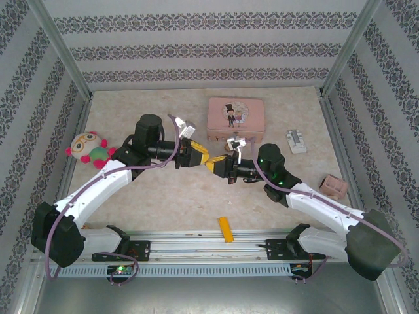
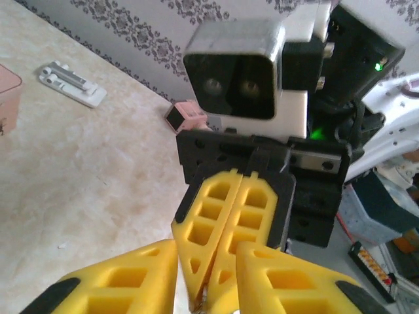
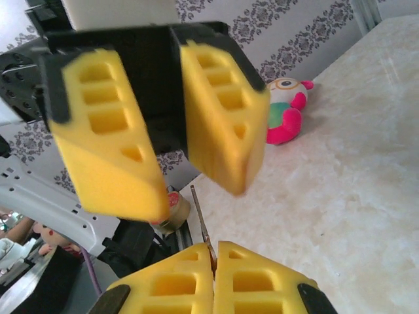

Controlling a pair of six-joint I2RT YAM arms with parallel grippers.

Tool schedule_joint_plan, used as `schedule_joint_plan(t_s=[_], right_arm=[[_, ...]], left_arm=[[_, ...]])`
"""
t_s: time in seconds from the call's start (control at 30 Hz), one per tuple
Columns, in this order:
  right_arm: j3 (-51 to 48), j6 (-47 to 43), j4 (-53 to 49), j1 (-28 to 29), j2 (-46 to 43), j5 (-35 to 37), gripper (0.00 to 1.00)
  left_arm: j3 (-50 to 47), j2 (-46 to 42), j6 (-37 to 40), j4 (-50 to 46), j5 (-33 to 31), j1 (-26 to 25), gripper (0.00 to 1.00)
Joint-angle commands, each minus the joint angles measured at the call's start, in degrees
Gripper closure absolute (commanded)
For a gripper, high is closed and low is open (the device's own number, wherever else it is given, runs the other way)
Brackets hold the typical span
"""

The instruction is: Unlock the padlock with the key

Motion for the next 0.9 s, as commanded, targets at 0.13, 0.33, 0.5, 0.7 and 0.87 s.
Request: schedule_joint_plan(t_s=[0.13,0.33,0.5,0.7,0.87], right_arm=[[-4.23,2.35,-1.37,-2.41,-4.96,6.73,1.00],[-4.64,3.34,-19.76,-6.74,-9.61,19.94,1.00],[-6.94,4.84,-30.40,-15.57,-12.47,21.65,1.00],[-9.13,4.50,-37.79,-20.52,-19.60,24.33,1.00],[-8.00,2.90,-45.88,-22.48,-23.52,27.68,1.00]], left_arm=[[-0.71,-3.23,-6.04,6.81,-8.59,-0.55,0.27],[-0.51,-3.38,-8.34,6.38,-19.40,-0.56,0.01],[-1.46,0.53,-9.99,10.07,-29.51,-2.84,0.01],[5.28,11.28,-4.50,3.04,-43.05,-9.73,0.01],[15.08,24.36,-1.57,-5.11,-48.86,-12.58,0.06]])
